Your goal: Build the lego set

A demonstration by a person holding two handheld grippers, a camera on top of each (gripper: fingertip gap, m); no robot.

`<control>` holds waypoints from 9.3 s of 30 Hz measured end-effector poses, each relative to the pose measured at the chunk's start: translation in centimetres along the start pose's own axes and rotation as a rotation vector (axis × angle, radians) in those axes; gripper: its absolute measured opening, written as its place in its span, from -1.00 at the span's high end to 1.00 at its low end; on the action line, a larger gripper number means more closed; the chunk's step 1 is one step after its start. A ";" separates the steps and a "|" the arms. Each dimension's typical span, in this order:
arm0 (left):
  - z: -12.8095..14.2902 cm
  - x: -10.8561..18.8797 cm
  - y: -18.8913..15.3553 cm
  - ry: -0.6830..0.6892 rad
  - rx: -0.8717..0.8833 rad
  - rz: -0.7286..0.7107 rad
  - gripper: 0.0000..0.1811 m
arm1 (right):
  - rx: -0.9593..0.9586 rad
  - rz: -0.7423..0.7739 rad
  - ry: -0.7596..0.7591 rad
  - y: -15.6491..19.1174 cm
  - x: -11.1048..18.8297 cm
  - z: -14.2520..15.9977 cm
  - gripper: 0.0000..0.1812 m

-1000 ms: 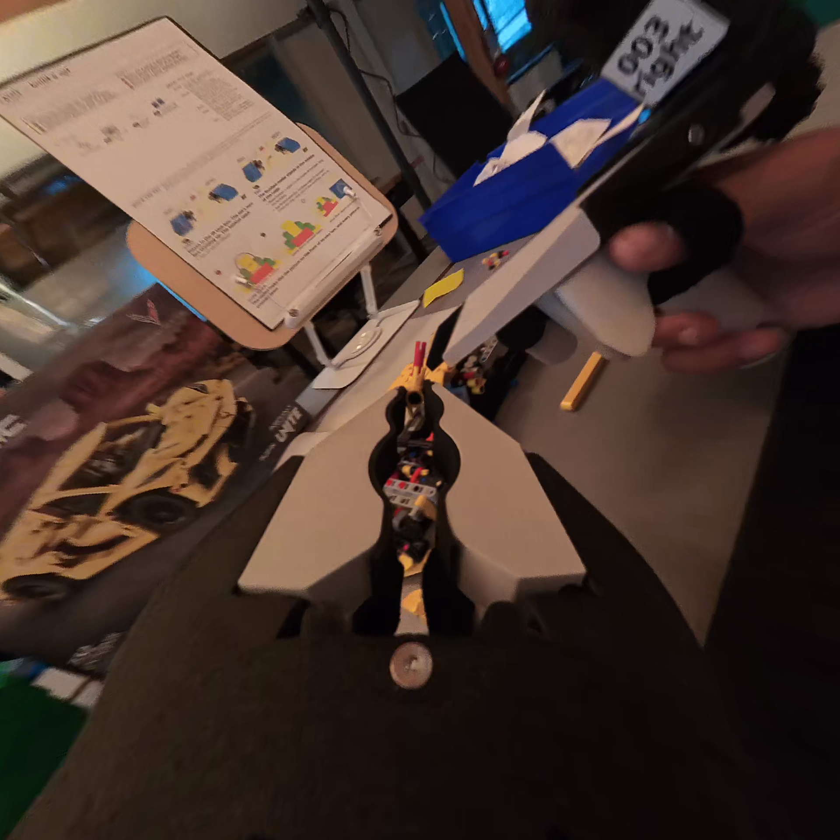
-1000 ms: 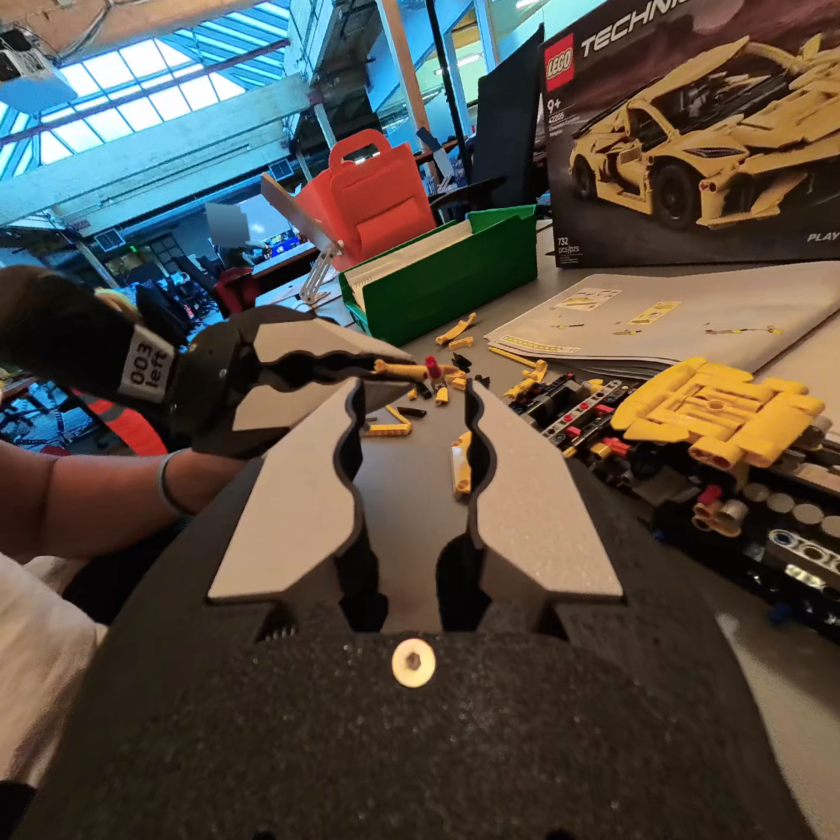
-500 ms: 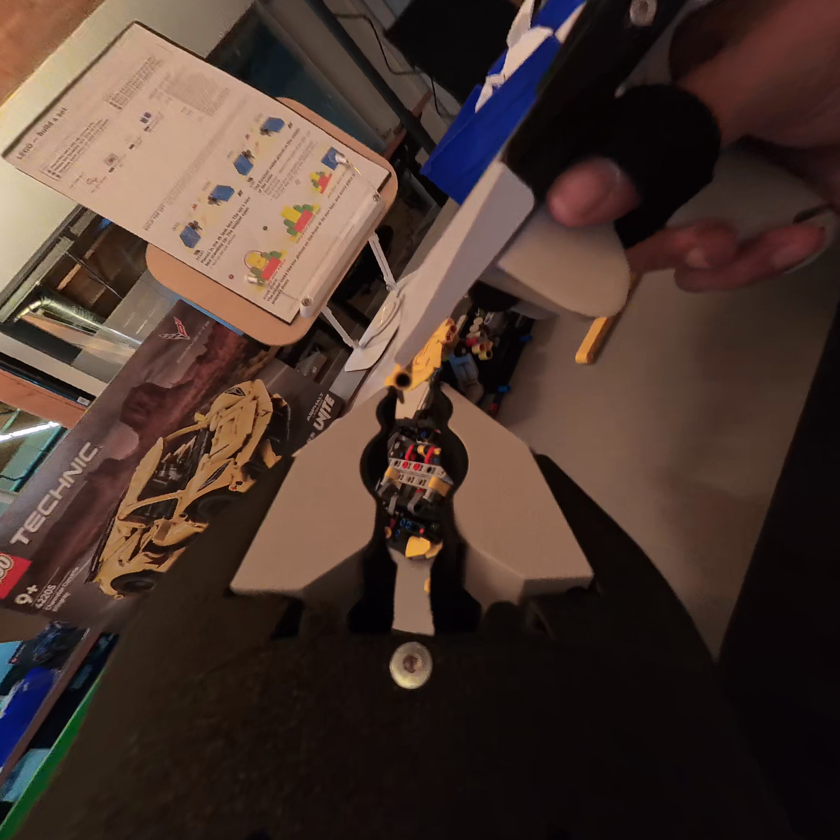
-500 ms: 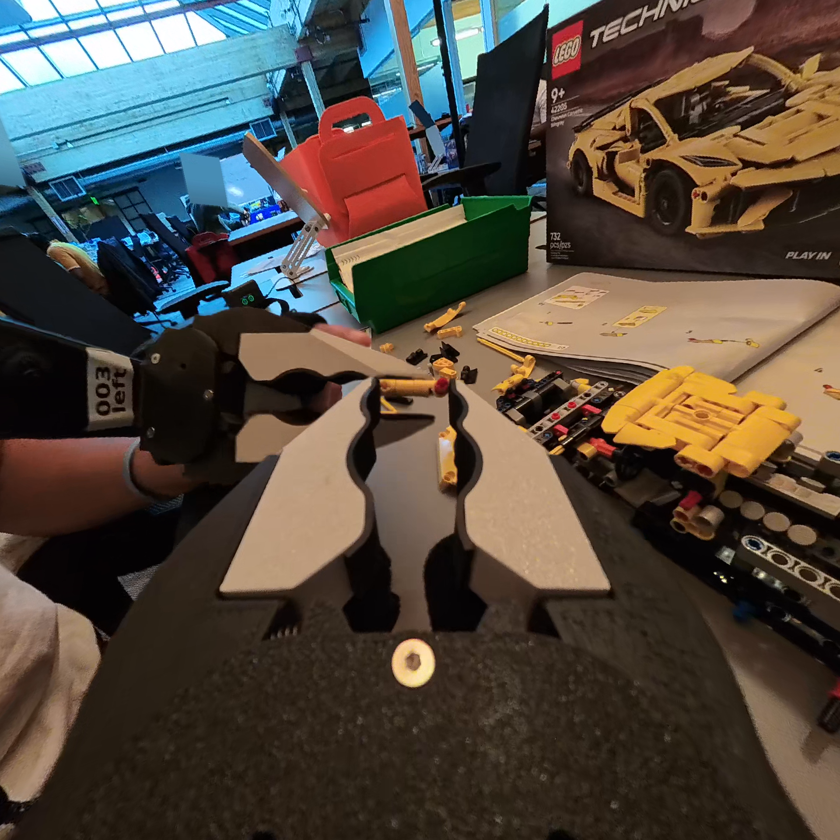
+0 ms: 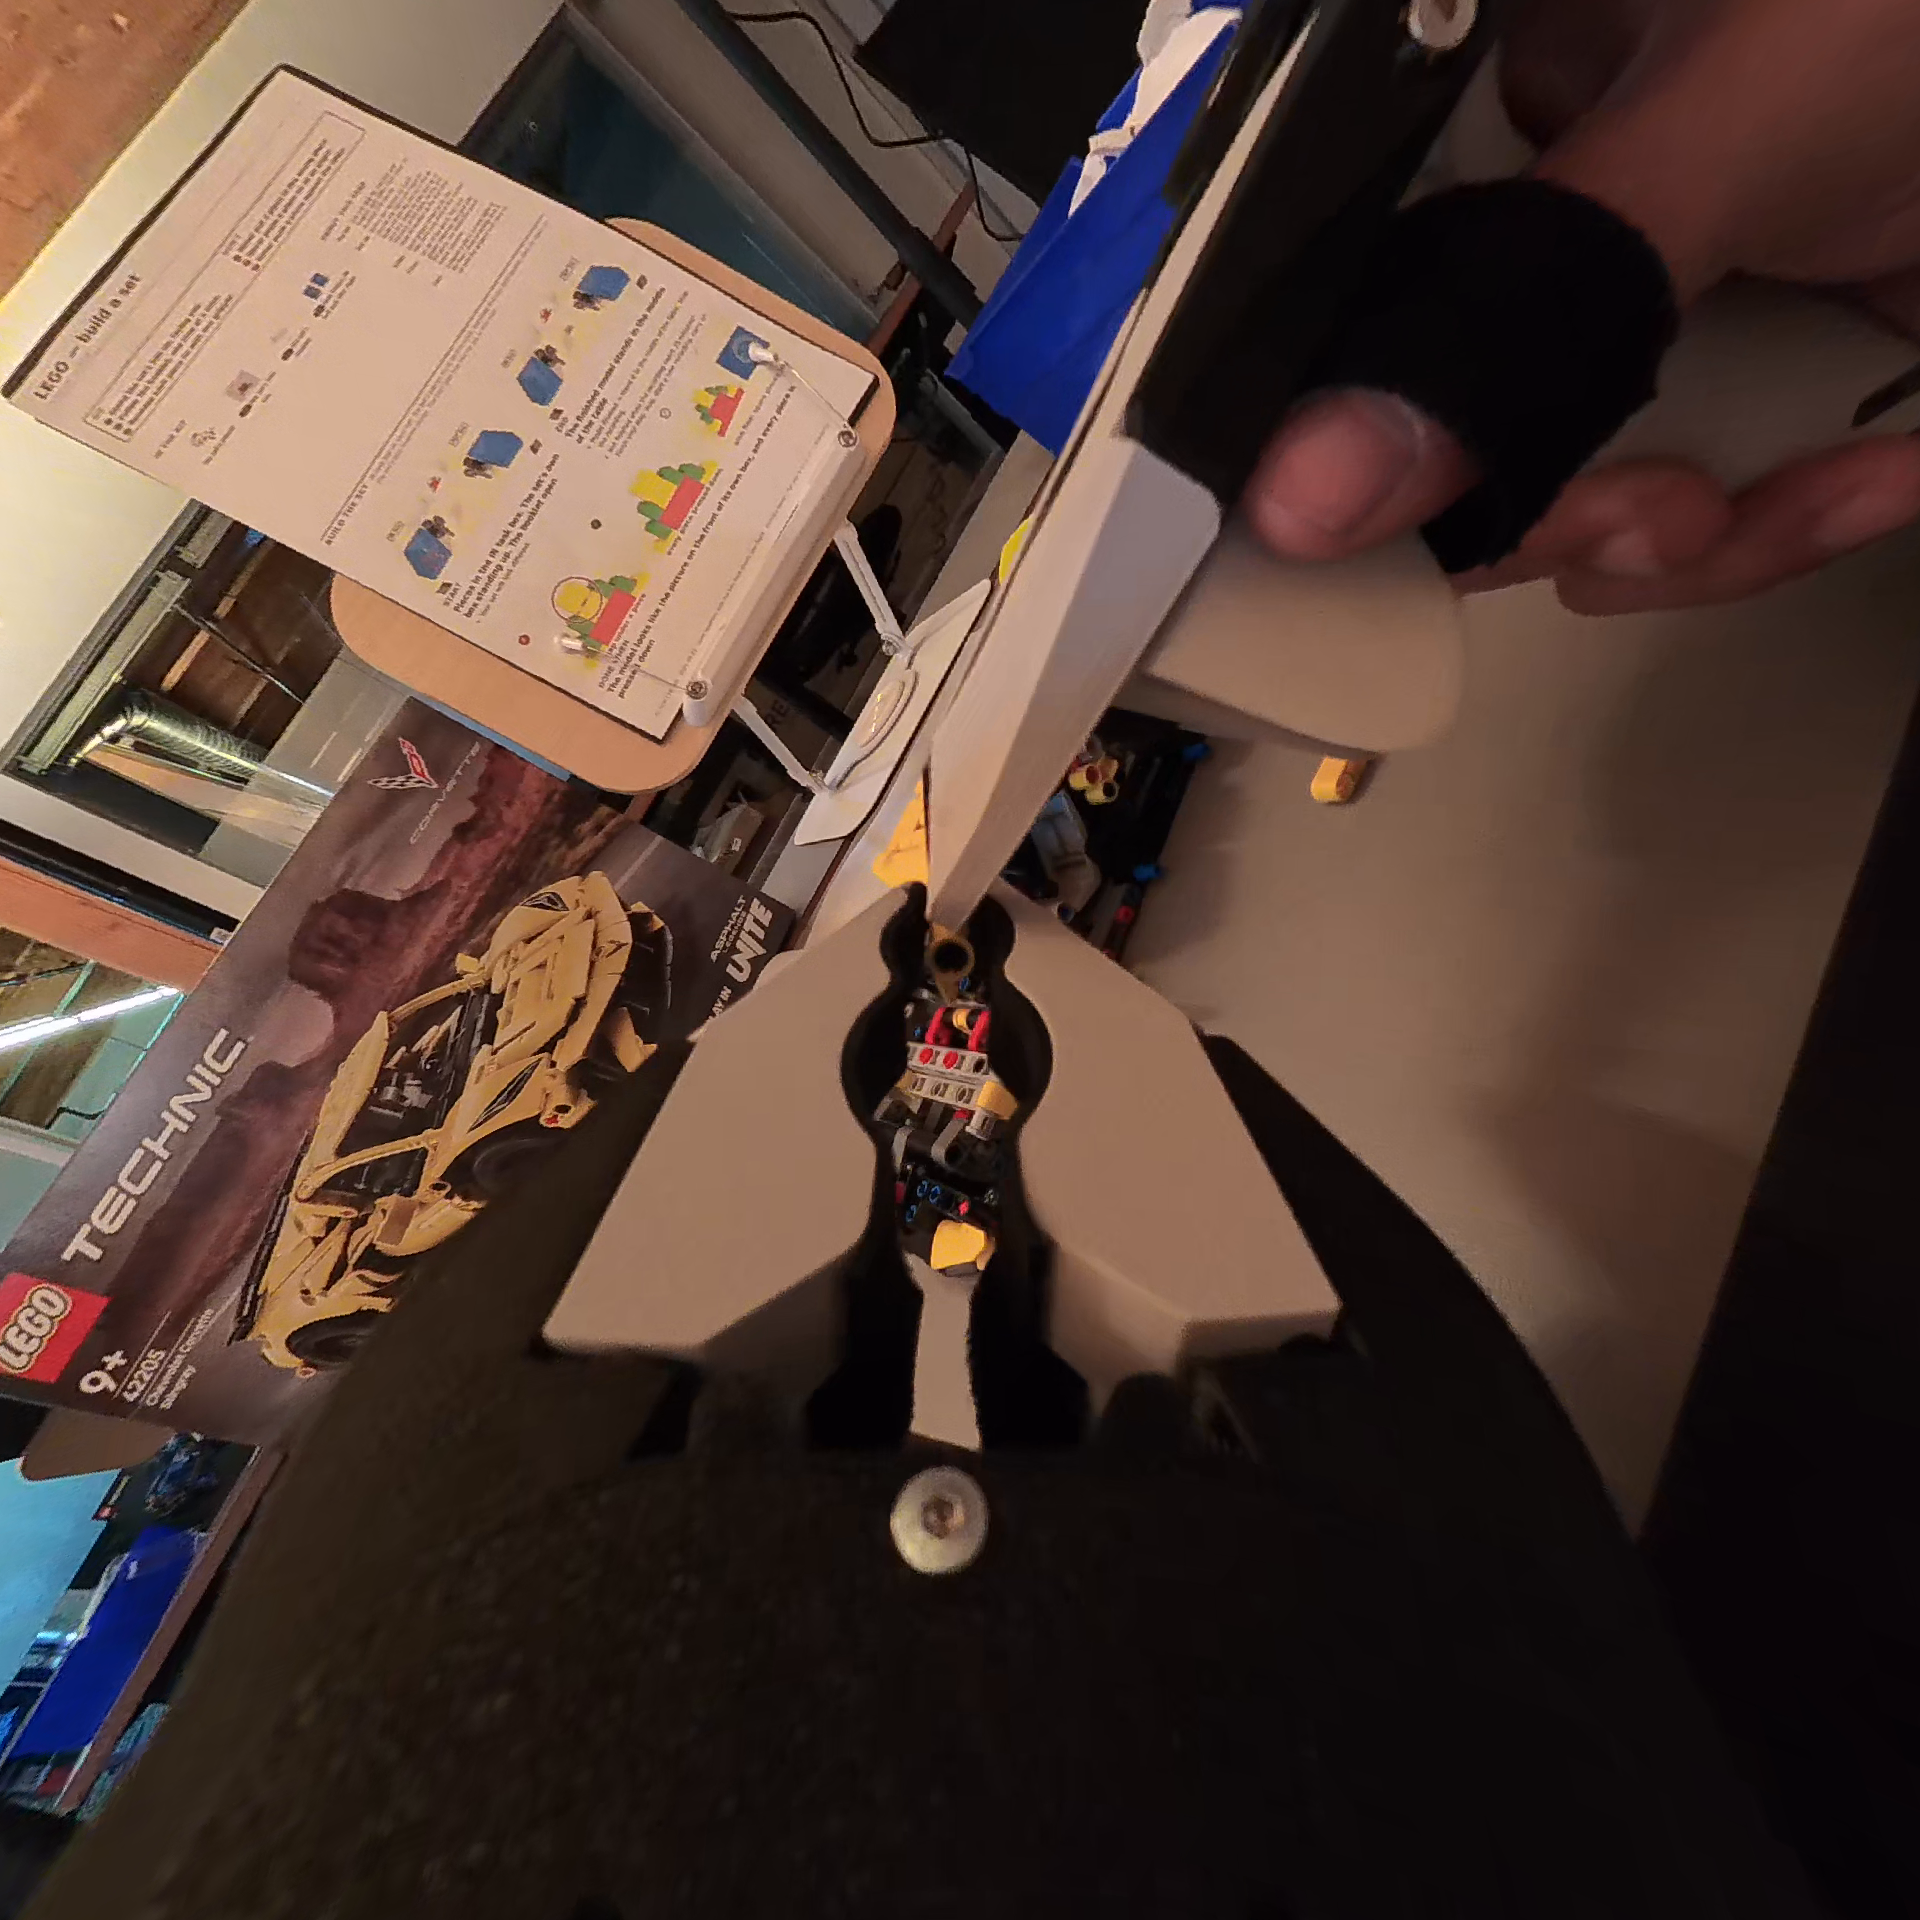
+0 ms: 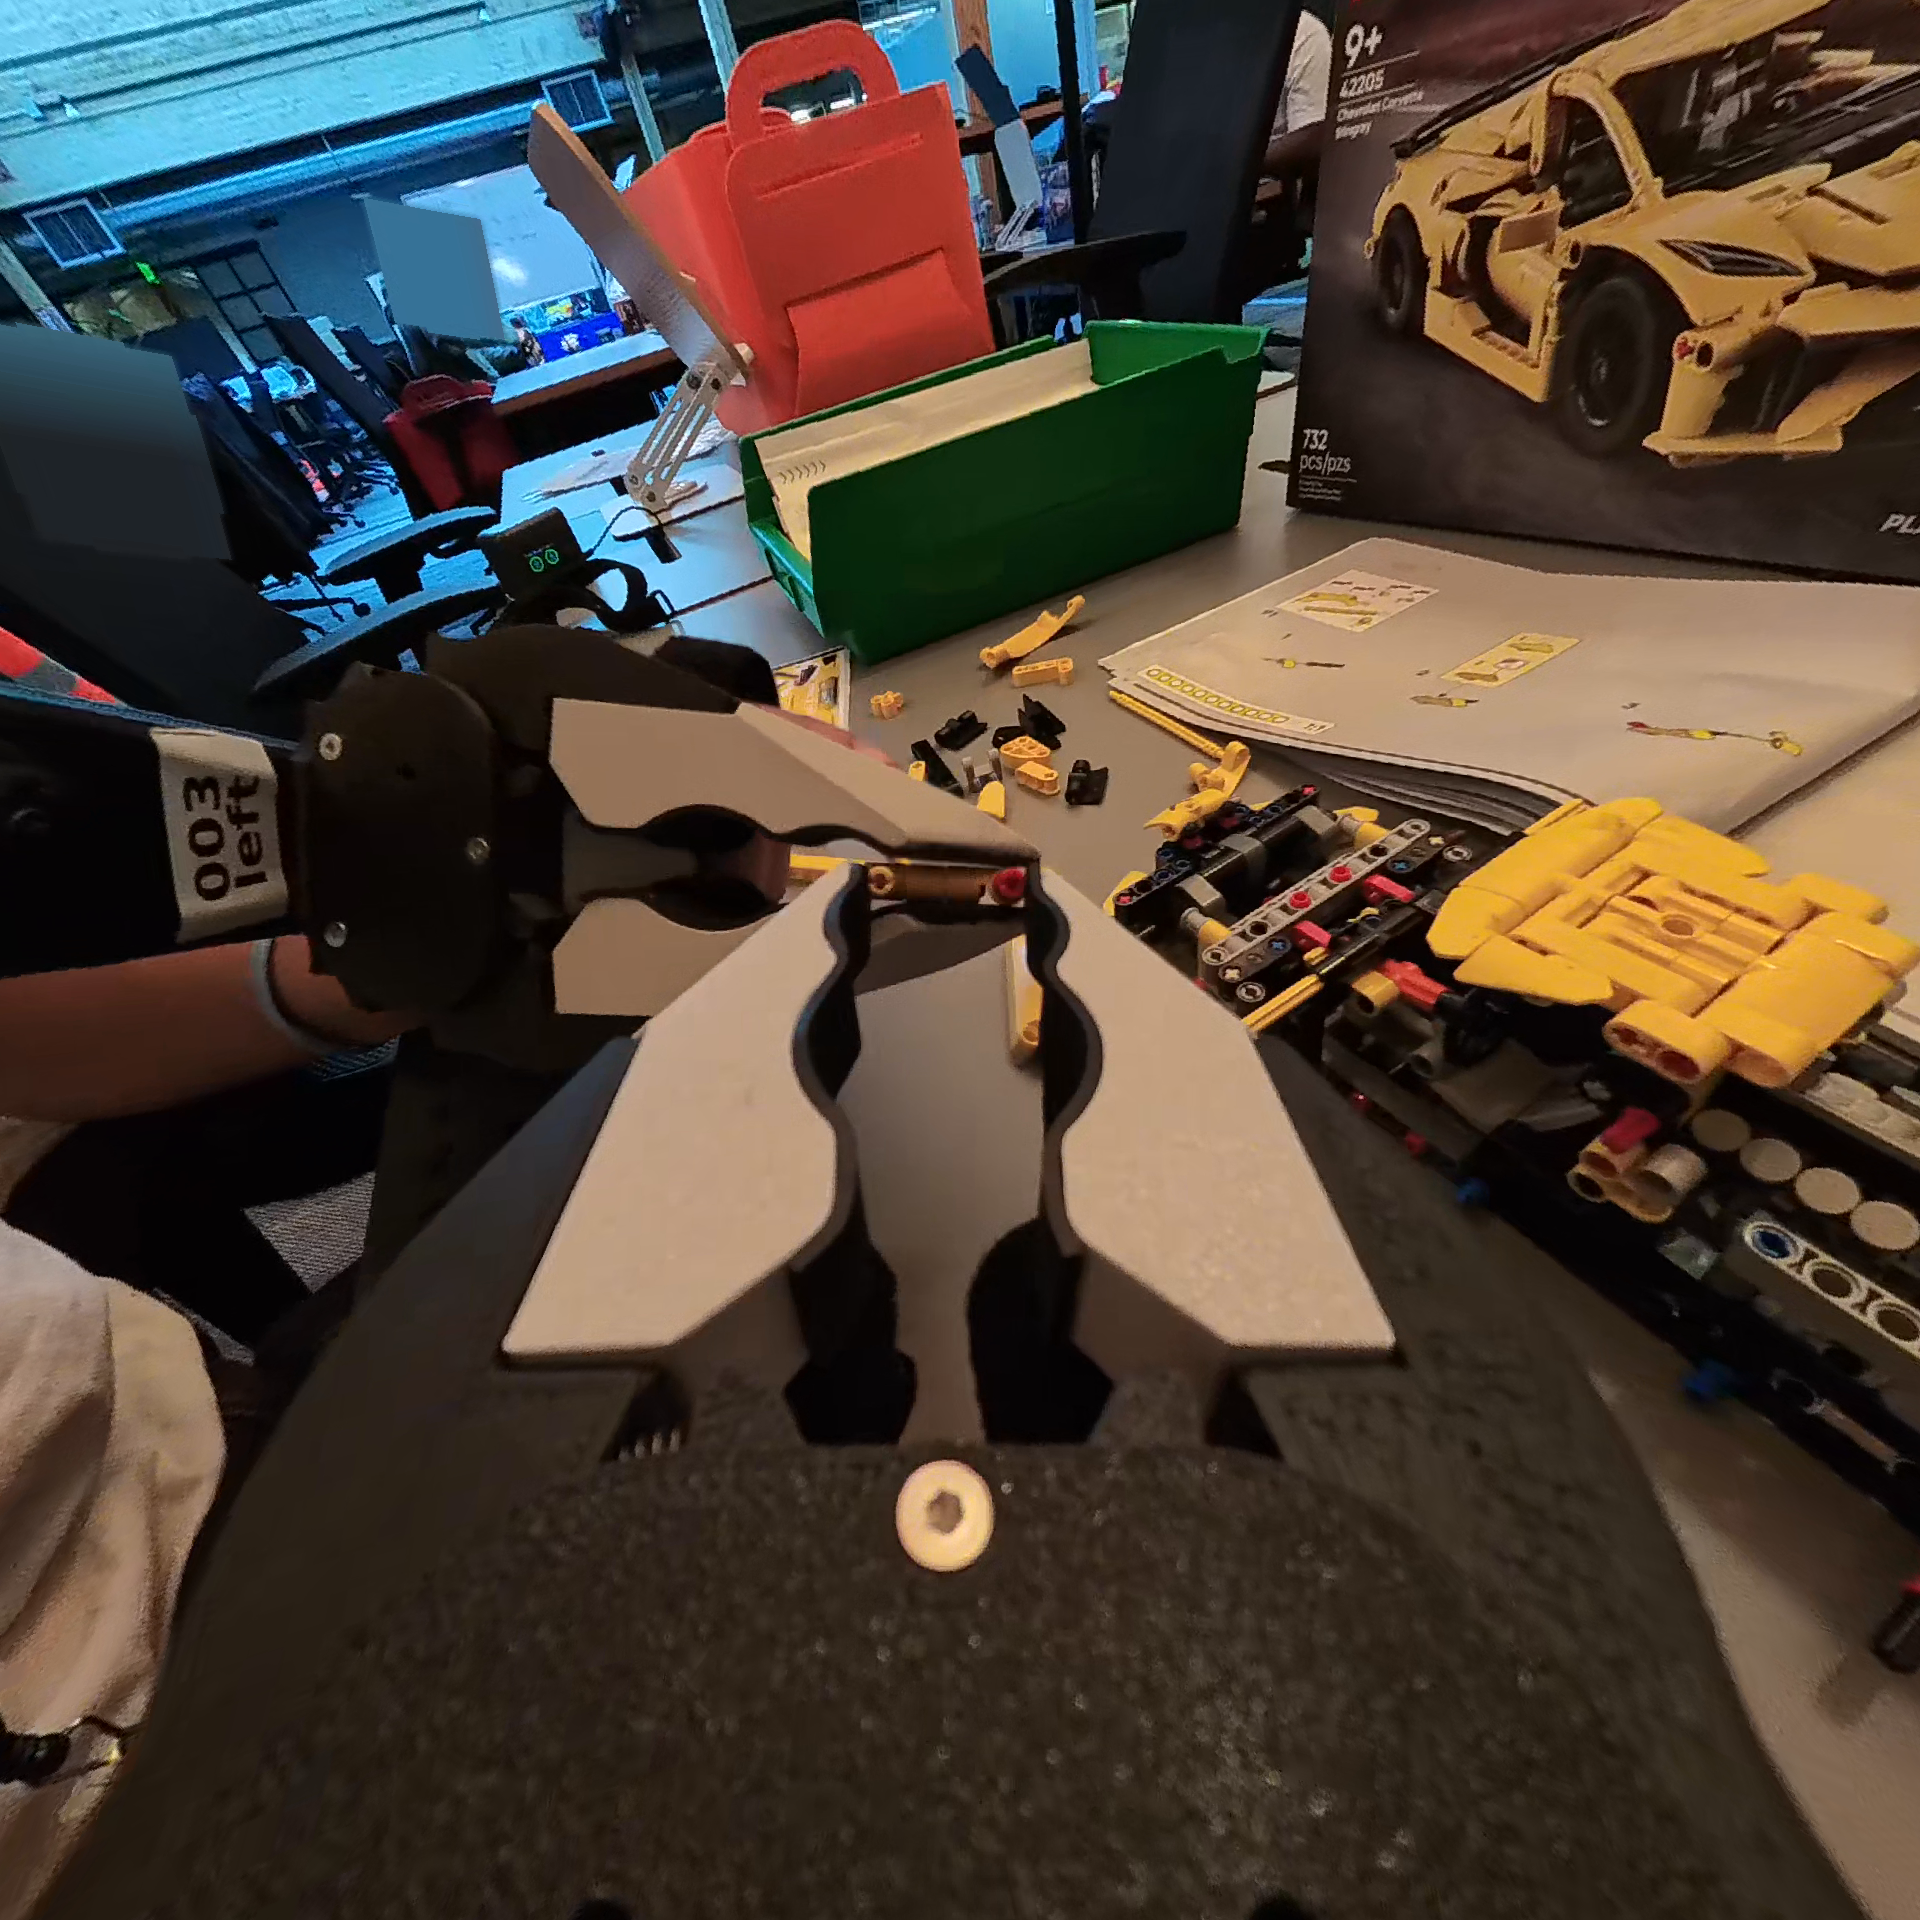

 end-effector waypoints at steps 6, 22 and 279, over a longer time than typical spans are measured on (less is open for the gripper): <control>0.6 -0.3 0.6 0.047 0.066 0.002 0.93 | 0.046 -0.015 -0.038 -1.1 2.0 -0.8 0.60; 2.4 -0.7 2.4 0.047 0.781 0.438 0.92 | 0.217 0.005 0.977 -6.7 7.6 2.4 0.73; 7.2 -1.8 5.6 -0.075 1.670 0.681 0.90 | 0.813 0.074 0.277 -1.5 -2.2 -3.1 0.70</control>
Point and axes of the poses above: each gripper's, where its closed fingertips meet, x back along the fingers, z out of its underside, y = z × x across the jaws, the point moved 10 cm from there along x, back along the fingers, and after that the axes turned 10 degrees about -z, right-handed, at the moved point
